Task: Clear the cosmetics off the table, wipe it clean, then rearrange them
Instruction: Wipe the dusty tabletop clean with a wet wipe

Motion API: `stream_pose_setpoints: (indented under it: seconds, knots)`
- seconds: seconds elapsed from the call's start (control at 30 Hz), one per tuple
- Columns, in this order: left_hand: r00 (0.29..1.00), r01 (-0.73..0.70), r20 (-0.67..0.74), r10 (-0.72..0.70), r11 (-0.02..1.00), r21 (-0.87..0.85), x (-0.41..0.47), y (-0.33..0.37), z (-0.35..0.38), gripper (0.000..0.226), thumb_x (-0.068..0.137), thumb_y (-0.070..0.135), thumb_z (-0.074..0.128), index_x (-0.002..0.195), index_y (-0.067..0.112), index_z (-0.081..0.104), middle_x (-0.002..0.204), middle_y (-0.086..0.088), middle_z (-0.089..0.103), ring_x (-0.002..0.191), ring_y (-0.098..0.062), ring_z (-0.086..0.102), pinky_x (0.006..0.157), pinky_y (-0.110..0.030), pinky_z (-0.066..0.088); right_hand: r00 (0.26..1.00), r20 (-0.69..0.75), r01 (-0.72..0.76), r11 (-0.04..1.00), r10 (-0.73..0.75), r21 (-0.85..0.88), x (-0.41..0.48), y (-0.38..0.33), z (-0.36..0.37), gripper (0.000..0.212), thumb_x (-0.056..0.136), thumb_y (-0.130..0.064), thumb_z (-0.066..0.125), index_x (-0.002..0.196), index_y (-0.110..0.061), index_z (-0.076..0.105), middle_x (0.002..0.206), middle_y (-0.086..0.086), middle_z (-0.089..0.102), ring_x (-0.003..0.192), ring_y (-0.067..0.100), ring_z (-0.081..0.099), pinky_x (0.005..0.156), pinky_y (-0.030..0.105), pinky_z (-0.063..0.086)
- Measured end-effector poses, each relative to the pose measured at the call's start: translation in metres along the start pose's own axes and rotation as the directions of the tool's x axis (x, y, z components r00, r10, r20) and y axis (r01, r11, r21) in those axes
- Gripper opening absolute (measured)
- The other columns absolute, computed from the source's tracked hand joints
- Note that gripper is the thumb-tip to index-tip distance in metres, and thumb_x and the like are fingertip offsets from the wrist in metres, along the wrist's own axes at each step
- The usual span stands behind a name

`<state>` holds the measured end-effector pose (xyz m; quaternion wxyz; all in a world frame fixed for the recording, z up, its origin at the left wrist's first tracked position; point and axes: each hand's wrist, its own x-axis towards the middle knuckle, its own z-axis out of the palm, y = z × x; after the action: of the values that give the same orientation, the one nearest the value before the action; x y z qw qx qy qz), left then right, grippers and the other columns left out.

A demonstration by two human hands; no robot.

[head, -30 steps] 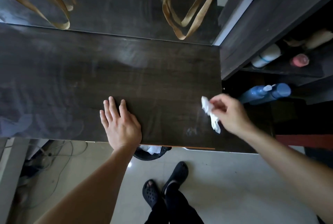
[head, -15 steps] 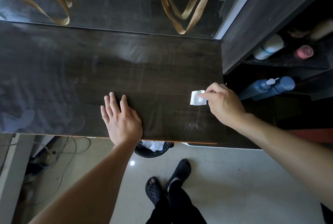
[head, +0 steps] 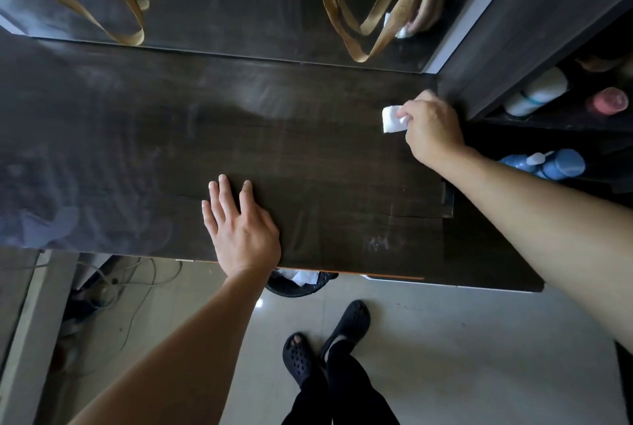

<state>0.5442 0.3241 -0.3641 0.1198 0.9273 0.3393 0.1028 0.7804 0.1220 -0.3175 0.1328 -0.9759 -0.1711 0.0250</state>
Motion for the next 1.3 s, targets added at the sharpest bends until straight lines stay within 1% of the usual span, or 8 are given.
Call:
stream_pose_setpoints:
  seconds: [0.17,0.3,0.5,0.7,0.8,0.9,1.07,1.3]
  knots:
    - [1.0,-0.009,0.013,0.009,1.0,-0.001,0.0,-0.001,0.0,0.045,0.09,0.022,0.034,0.13,0.01,0.05,0.149,-0.02,0.033,0.143,-0.034,0.021,0.119,-0.046,0.01,0.999,-0.026,0.038,0.981,-0.033,0.19,-0.132,0.003,0.004,0.025,0.076,0.01,0.056,0.088,-0.006,0.072,0.089,0.01,0.059,0.08,0.029,0.057,0.071,0.033,0.047]
    - [1.0,-0.007,0.007,0.007,1.0,-0.021,0.0,-0.001,0.001,0.043,0.088,0.018,0.039,0.129,0.009,0.051,0.148,-0.021,0.034,0.142,-0.035,0.023,0.118,-0.049,0.012,0.966,0.187,0.111,0.942,-0.177,0.318,-0.209,-0.009,0.0,0.025,0.078,0.008,0.06,0.09,-0.008,0.075,0.088,0.001,0.06,0.079,0.016,0.056,0.07,0.01,0.037]
    - [0.999,-0.028,-0.038,0.027,0.999,-0.035,-0.001,-0.001,0.001,0.042,0.088,0.018,0.039,0.127,0.008,0.053,0.146,-0.022,0.037,0.14,-0.036,0.026,0.117,-0.049,0.015,0.981,-0.051,-0.178,0.971,0.188,0.157,-0.157,0.024,-0.001,0.033,0.078,0.009,0.052,0.099,-0.006,0.072,0.092,0.014,0.058,0.082,0.035,0.059,0.071,0.028,0.042]
    - [0.999,-0.026,-0.033,0.024,0.998,-0.049,-0.001,-0.003,0.002,0.041,0.089,0.016,0.043,0.128,0.008,0.052,0.147,-0.021,0.036,0.141,-0.035,0.024,0.117,-0.048,0.013,0.982,0.165,0.026,0.93,-0.092,0.366,-0.28,-0.041,0.019,0.04,0.074,0.008,0.056,0.1,-0.019,0.07,0.087,-0.002,0.054,0.078,0.015,0.054,0.067,0.019,0.039]
    - [0.999,-0.03,-0.039,0.028,0.998,-0.053,0.0,-0.003,0.003,0.041,0.089,0.016,0.042,0.128,0.008,0.052,0.147,-0.021,0.036,0.141,-0.035,0.024,0.117,-0.048,0.013,0.998,0.04,0.025,0.914,-0.045,0.405,-0.222,-0.032,0.006,0.034,0.08,0.009,0.054,0.098,-0.015,0.07,0.084,0.003,0.052,0.074,0.015,0.049,0.064,0.024,0.036]
    - [0.998,-0.028,-0.053,0.026,0.998,-0.049,0.0,-0.003,0.004,0.04,0.09,0.016,0.04,0.128,0.009,0.052,0.147,-0.021,0.037,0.141,-0.035,0.025,0.117,-0.047,0.014,0.989,-0.144,0.011,0.974,0.022,0.226,-0.12,-0.016,-0.009,0.037,0.081,0.007,0.049,0.107,-0.011,0.07,0.093,0.014,0.056,0.084,0.029,0.056,0.073,0.034,0.045]
    - [0.998,-0.038,-0.055,0.035,0.998,-0.053,0.0,-0.003,0.004,0.042,0.089,0.018,0.038,0.127,0.009,0.053,0.147,-0.021,0.037,0.141,-0.035,0.026,0.117,-0.048,0.015,0.984,0.001,-0.177,0.983,0.178,0.04,-0.071,0.003,0.003,0.044,0.079,0.006,0.051,0.115,-0.014,0.066,0.109,0.018,0.053,0.1,0.039,0.054,0.085,0.041,0.046]
    - [0.998,-0.032,-0.047,0.03,0.998,-0.049,0.0,-0.003,0.001,0.044,0.088,0.02,0.034,0.126,0.007,0.054,0.146,-0.022,0.038,0.14,-0.037,0.028,0.116,-0.049,0.016,0.958,0.15,0.201,0.944,-0.245,0.262,-0.25,-0.052,0.03,0.044,0.079,0.006,0.05,0.111,-0.021,0.064,0.087,-0.004,0.044,0.082,0.016,0.043,0.065,0.026,0.041]
